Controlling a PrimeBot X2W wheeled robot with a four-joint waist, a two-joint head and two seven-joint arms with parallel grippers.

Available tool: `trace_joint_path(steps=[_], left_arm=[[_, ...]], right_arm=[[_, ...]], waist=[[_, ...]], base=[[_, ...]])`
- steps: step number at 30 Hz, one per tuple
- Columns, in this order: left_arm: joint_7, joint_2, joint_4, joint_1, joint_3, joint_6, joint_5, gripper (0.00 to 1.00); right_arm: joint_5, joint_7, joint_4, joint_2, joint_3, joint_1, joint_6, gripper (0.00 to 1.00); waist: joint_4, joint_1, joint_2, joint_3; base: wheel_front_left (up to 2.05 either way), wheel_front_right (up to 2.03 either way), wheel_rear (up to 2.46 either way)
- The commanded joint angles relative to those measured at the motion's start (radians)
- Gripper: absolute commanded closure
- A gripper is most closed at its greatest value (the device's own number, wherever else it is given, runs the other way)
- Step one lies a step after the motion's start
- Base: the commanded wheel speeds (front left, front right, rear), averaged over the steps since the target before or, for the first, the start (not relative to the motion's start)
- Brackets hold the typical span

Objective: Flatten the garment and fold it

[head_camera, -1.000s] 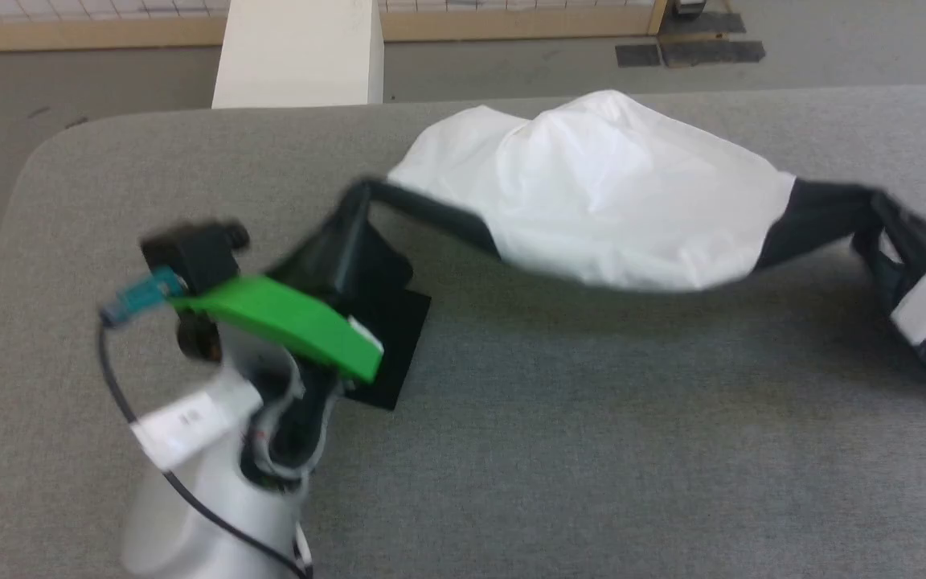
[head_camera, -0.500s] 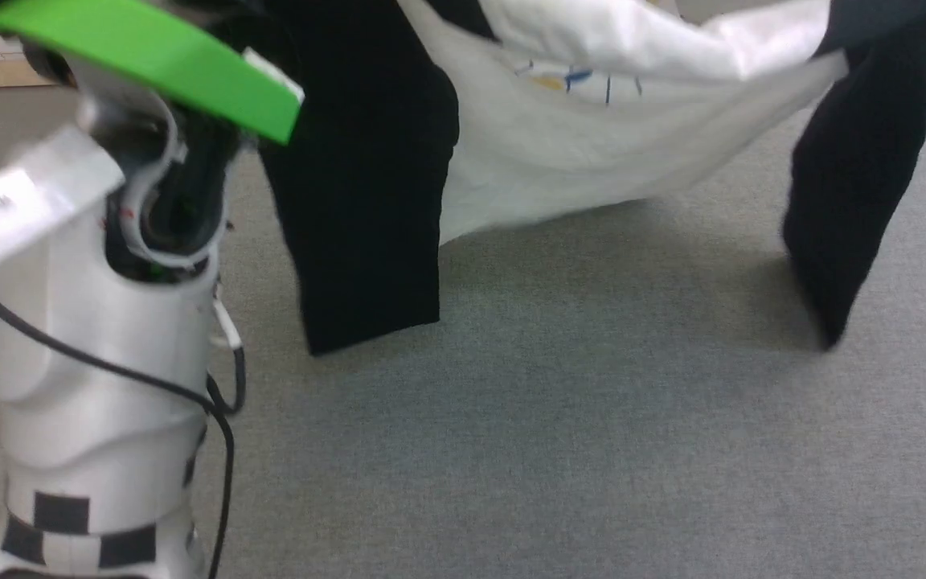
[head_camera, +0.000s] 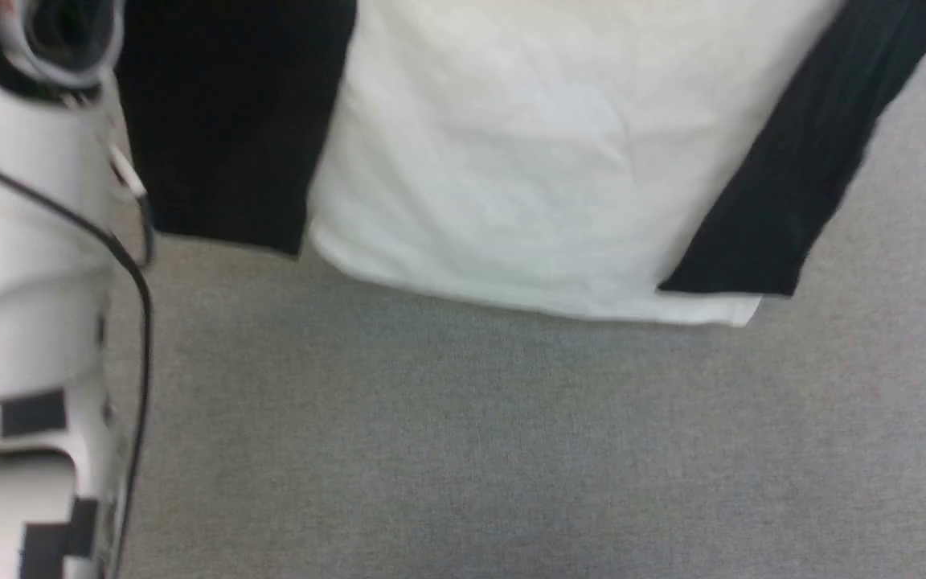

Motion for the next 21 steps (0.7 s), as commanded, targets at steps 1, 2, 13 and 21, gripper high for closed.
trace_joint_path(steps=[1,2,13,21], left_arm=[[0.005,0.014,0.024,-0.049,-0.002,0.009,0.021,1.0],[0.007,0.018,0.042,-0.073,-0.003,0.012,0.029,1.0],[-0.059,0.076,0.242,-0.393,-0.026,0.041,0.155,1.0],[-0.21,0.058,0.384,-0.48,-0.026,0.013,0.165,1.0]], right_arm=[[-0.025,-0.007,0.021,0.006,0.006,-0.054,-0.001,1.0],[-0.039,-0.015,0.038,0.011,0.006,-0.082,-0.001,1.0],[-0.203,-0.21,0.239,0.054,0.001,-0.418,-0.001,1.0],[-0.231,-0.301,0.341,0.057,0.026,-0.483,-0.001,1.0]], waist=[[-0.011,0.0,0.0,0.089],[-0.013,0.0,0.0,0.108],[-0.052,0.0,0.0,0.335],[-0.041,0.0,0.0,0.415]], base=[[0.0,0.0,0.0],[0.0,0.0,0.0],[0.0,0.0,0.0],[0.0,0.0,0.0]])
